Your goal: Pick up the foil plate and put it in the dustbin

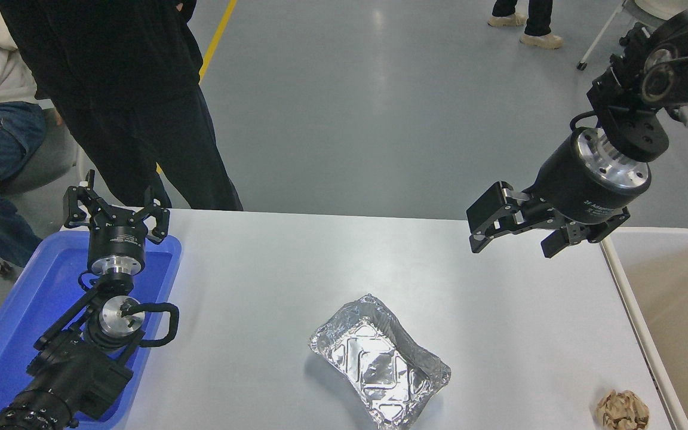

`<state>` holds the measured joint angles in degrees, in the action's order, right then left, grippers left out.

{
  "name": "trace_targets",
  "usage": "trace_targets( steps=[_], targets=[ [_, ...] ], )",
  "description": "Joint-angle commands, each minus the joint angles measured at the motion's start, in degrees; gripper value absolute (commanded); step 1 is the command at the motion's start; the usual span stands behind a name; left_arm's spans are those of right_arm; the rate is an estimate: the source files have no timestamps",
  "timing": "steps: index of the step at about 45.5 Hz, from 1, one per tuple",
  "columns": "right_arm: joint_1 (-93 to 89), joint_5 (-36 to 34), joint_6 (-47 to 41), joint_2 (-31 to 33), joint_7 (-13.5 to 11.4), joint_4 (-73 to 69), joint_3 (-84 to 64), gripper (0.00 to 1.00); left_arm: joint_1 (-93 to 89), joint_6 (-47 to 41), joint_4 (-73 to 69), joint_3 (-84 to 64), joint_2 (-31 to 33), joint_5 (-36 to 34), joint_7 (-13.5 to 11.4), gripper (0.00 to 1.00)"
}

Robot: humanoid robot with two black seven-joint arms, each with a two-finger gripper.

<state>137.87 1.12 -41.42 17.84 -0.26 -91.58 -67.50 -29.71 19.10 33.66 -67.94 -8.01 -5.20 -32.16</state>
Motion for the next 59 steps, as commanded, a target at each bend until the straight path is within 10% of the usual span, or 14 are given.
trace_targets(
  steps=[1,59],
  targets=[
    [-0.5,0.0,0.1,-0.1,0.0,0.0,0.1,1.00,0.0,0.0,0.0,-0.1,0.0,-0.1,-0.1,0.99],
    [-22.8,-4.9,21.1,6.4,0.1,-7.1,4.9,1.00,0.0,0.0,0.0,0.0,-0.1,0.0,-0.1,0.99]
  ],
)
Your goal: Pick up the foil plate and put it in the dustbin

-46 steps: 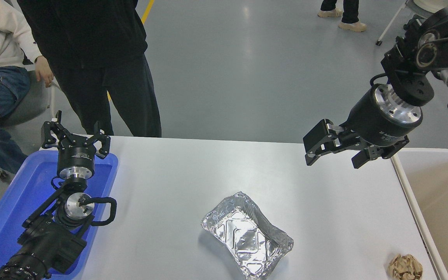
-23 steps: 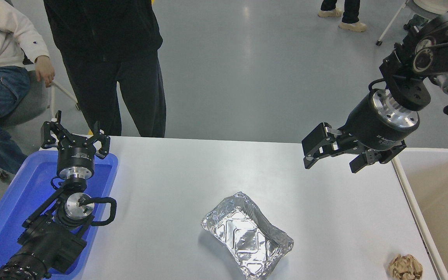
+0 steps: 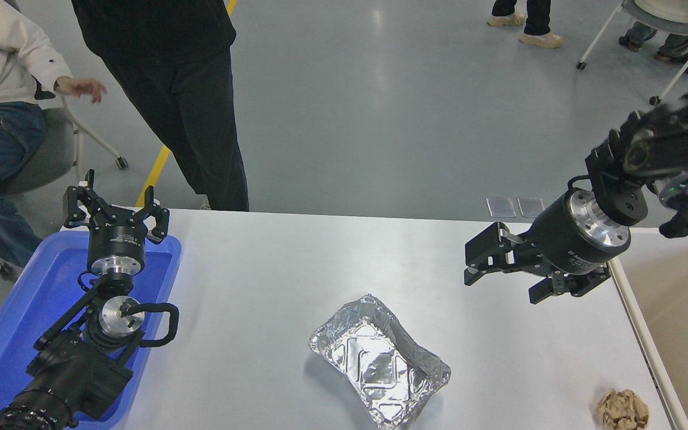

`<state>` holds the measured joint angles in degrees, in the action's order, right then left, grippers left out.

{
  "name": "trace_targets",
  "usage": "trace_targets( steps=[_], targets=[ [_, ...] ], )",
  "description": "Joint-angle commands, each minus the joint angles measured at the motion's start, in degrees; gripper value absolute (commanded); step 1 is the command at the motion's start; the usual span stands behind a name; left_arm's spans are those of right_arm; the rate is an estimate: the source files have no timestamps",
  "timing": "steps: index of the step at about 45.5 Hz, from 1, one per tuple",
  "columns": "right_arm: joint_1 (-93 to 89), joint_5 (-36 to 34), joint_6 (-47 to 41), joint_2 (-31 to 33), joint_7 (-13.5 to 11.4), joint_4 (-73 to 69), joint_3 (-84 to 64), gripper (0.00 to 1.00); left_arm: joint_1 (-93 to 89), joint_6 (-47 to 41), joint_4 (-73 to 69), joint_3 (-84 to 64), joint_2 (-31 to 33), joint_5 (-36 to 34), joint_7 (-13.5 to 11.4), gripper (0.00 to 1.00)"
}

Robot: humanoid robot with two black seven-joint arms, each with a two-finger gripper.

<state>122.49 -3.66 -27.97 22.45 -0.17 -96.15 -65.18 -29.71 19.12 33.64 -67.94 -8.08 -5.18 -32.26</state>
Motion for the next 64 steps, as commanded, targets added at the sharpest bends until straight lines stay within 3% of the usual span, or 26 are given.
trace_targets(
  steps=[1,11,27,64],
  targets=[
    [-8.6,-0.1,8.6,1.7,0.0,-2.6,2.9,1.00,0.0,0.0,0.0,0.0,0.0,0.0,0.0,0.99],
    [-18.9,0.1,17.3,0.7,0.0,-2.8,6.6,1.00,0.0,0.0,-0.1,0.0,0.0,0.0,0.0,0.99],
    [-27.1,-0.2,27.3,-6.4,0.0,-3.3,10.2,1.00,0.0,0.0,0.0,0.0,0.0,0.0,0.0,0.99],
    [-39.1,-4.8,39.9,-11.6,-0.7,1.5,17.0,1.00,0.0,0.0,0.0,0.0,0.0,0.0,0.1,0.99]
  ],
)
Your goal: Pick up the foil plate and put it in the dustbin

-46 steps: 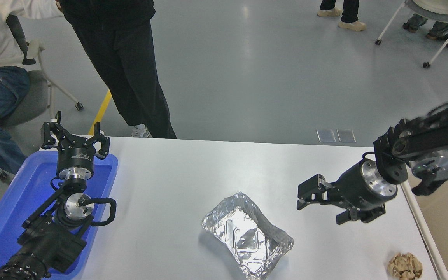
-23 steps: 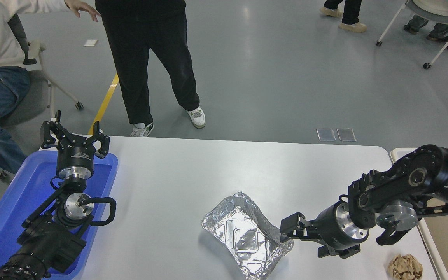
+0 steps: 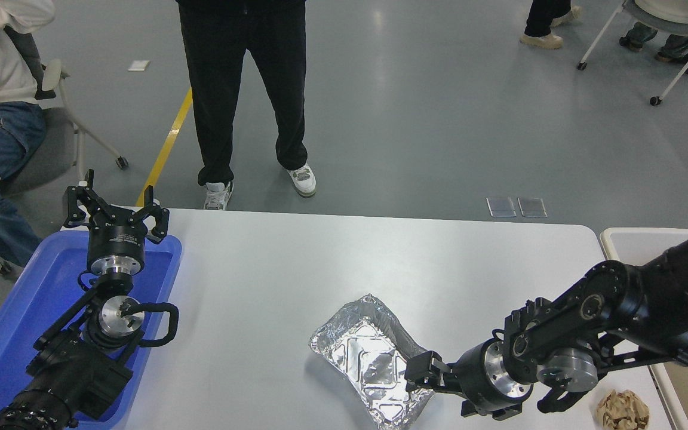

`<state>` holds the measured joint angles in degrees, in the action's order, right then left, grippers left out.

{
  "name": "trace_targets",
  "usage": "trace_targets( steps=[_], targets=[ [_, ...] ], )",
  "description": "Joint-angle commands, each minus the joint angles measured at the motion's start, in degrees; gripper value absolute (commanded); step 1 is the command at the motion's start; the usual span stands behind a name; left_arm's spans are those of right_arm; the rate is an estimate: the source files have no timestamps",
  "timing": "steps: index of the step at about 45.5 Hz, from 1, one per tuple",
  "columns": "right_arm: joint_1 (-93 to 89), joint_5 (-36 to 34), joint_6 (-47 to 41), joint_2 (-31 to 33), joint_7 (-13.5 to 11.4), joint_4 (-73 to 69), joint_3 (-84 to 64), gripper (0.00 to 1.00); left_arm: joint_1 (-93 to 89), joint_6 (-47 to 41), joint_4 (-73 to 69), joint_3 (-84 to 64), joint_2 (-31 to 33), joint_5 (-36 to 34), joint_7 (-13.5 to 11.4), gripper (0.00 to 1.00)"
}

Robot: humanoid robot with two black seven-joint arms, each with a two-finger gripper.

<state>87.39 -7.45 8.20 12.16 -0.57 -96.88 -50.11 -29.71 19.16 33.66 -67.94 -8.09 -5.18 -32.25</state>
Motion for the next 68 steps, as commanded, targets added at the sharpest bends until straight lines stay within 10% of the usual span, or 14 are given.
trace_targets(
  steps=[1,55,68],
  targets=[
    [-4.2,-1.0,3.9,-1.5,-0.3,2.4,2.0,1.00,0.0,0.0,0.0,0.0,0.0,0.0,0.0,0.99],
    [-11.8,-0.3,5.0,-5.7,-0.2,11.5,2.1,0.97,0.0,-0.1,0.0,0.0,0.0,0.0,0.0,0.99],
    [-12.8,0.0,5.0,-6.3,-0.2,13.1,2.1,0.81,0.0,0.0,0.0,0.0,0.0,0.0,0.0,0.99]
  ],
)
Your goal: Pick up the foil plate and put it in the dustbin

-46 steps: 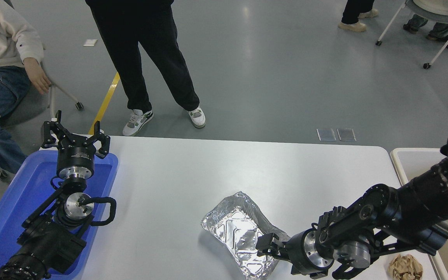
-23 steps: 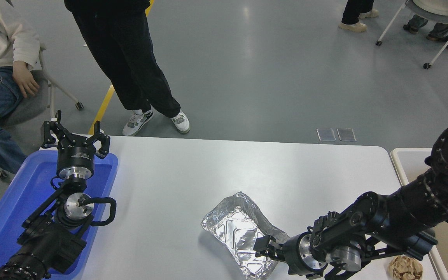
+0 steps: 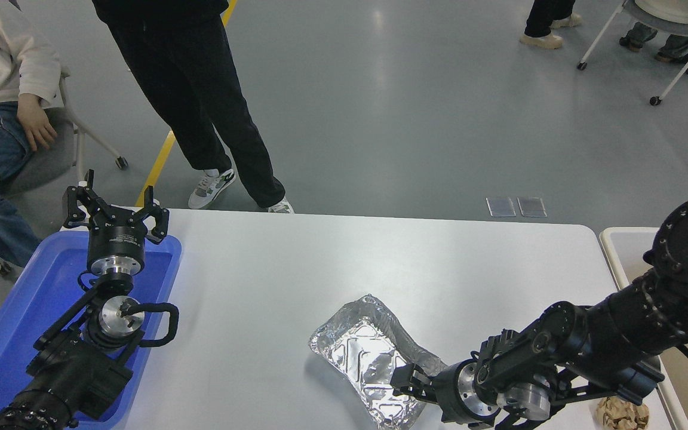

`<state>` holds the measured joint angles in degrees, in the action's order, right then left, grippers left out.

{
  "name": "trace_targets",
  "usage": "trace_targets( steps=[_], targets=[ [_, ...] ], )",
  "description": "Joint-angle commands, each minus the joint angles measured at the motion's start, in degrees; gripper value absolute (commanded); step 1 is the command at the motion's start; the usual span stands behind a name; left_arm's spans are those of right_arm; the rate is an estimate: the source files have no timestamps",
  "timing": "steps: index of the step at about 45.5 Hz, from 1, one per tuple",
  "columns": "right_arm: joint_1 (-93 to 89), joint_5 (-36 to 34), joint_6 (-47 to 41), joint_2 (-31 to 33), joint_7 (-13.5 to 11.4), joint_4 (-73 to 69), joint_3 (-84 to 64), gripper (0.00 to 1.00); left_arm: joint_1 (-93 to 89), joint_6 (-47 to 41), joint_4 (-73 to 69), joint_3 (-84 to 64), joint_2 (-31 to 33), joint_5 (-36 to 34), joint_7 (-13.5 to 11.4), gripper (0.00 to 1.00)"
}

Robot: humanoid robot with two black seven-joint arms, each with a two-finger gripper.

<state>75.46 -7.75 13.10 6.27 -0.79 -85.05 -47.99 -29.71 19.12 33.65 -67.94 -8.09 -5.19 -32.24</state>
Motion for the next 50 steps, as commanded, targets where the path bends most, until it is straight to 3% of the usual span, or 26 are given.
trace_targets(
  steps=[1,12,20,23,50],
  targets=[
    [-1.0,0.4,0.2,-0.4,0.1,1.3,0.0,0.78,0.0,0.0,-0.1,0.0,0.0,0.0,0.0,0.99],
    [-1.4,2.9,0.1,-1.2,0.4,1.4,0.0,0.44,0.0,0.0,0.0,0.0,0.0,0.0,0.0,0.99],
    [-1.3,3.4,0.1,-1.2,0.5,1.3,0.0,0.31,0.0,0.0,0.0,0.0,0.0,0.0,0.0,0.99],
    [-1.3,3.4,0.1,-1.2,0.5,1.3,-0.1,0.01,0.0,-0.1,-0.1,0.0,0.0,0.0,0.0,0.99],
    [1.9,3.2,-0.1,-0.1,0.4,0.0,-0.2,0.00,0.0,0.0,0.0,0.0,0.0,0.0,0.0,0.99]
  ],
)
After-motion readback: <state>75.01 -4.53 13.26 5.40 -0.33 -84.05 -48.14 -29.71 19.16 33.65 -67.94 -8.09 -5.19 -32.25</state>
